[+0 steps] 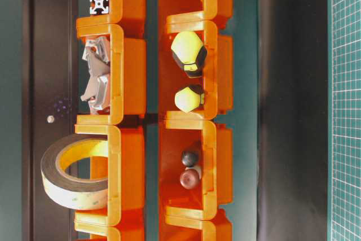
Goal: Pick corner brachets from container rack with right arm.
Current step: 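Move the right gripper over the bin of grey corner brackets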
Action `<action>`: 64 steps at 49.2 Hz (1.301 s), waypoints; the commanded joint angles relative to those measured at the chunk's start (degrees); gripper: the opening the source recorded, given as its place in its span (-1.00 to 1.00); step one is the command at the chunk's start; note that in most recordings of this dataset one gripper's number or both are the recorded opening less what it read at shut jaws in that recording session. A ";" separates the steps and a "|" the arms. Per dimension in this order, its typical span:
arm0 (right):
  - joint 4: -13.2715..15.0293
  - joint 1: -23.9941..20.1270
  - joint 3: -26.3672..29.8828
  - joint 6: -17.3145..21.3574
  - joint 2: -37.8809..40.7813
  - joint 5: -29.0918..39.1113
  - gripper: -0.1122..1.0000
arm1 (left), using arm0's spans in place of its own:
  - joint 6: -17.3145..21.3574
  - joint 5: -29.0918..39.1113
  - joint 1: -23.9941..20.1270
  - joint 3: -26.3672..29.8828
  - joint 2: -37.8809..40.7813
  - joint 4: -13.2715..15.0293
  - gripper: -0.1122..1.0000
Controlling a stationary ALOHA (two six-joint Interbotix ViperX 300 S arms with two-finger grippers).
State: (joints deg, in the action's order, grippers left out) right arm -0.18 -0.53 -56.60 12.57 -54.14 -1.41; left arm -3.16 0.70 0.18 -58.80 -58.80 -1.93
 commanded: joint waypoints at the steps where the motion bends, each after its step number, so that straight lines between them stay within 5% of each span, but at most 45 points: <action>1: 0.09 0.18 9.14 -0.18 2.11 14.15 -0.81 | -0.18 2.37 0.00 2.29 -0.26 -0.18 -0.79; 14: 0.70 2.64 26.37 -0.35 8.53 42.89 -0.81 | -0.26 5.54 -0.44 2.46 -0.35 -0.26 -0.79; 26: 1.49 4.75 39.29 -1.58 16.70 60.03 -0.81 | -0.26 5.71 -0.44 2.46 -0.53 -0.26 -0.79; 48: 5.36 9.14 64.07 -18.81 36.47 74.18 -0.74 | -0.53 5.71 -0.09 2.55 -0.35 -0.26 -0.79; 54: 6.33 10.90 68.12 -18.98 42.28 76.29 -0.45 | -0.62 5.71 0.26 2.46 -0.35 -0.26 -0.79; 64: 9.58 10.99 72.95 -19.34 48.34 76.64 0.53 | -0.70 7.03 0.88 2.55 -0.70 -0.26 -0.79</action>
State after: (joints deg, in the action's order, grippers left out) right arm 7.65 10.63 13.54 -6.68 -6.86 74.88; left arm -3.69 7.29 0.97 -58.10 -59.68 -2.02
